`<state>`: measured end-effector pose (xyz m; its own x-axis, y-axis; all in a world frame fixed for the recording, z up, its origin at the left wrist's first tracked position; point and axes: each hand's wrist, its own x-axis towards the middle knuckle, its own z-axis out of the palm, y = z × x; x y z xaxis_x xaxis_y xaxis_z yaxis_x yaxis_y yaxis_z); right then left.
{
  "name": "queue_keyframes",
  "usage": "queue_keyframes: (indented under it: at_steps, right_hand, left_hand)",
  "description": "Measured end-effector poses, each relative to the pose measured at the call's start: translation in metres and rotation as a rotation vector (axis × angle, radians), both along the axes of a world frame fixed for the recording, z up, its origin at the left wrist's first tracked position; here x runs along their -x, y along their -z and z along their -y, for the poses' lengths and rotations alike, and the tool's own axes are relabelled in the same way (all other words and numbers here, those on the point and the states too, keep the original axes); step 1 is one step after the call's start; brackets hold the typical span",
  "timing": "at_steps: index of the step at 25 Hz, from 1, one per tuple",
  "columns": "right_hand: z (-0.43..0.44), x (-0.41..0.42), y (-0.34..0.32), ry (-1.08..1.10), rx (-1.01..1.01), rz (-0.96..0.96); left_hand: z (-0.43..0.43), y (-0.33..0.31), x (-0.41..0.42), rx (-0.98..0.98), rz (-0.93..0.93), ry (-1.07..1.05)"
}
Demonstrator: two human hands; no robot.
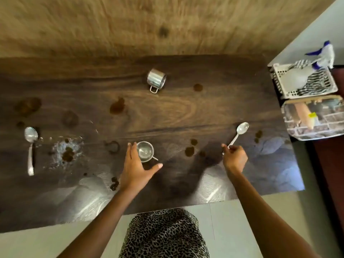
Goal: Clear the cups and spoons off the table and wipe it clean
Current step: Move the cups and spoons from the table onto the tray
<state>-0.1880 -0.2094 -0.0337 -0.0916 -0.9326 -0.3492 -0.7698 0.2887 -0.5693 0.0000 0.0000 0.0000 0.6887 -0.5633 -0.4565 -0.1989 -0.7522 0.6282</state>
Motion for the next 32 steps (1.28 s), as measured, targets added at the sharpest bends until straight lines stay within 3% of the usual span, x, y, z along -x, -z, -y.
queue_keyframes:
  at_steps: [7, 15, 24, 32]
  right_hand:
    - [0.027, 0.003, 0.054, 0.218, -0.036, -0.031]
    - [0.036, -0.003, 0.053, 0.402, -0.121, 0.023]
    - [0.025, -0.006, 0.03, 0.531, -0.217, 0.327]
    - [0.092, 0.035, -0.021, 0.369, -0.215, 0.487]
  left_hand:
    - [0.006, 0.055, -0.005, 0.083, 0.073, -0.086]
    - [0.002, 0.071, -0.013, 0.096, 0.043, -0.146]
    - [0.034, 0.021, 0.003, 0.148, 0.08, -0.119]
    - [0.157, -0.05, 0.056, 0.244, 0.157, 0.015]
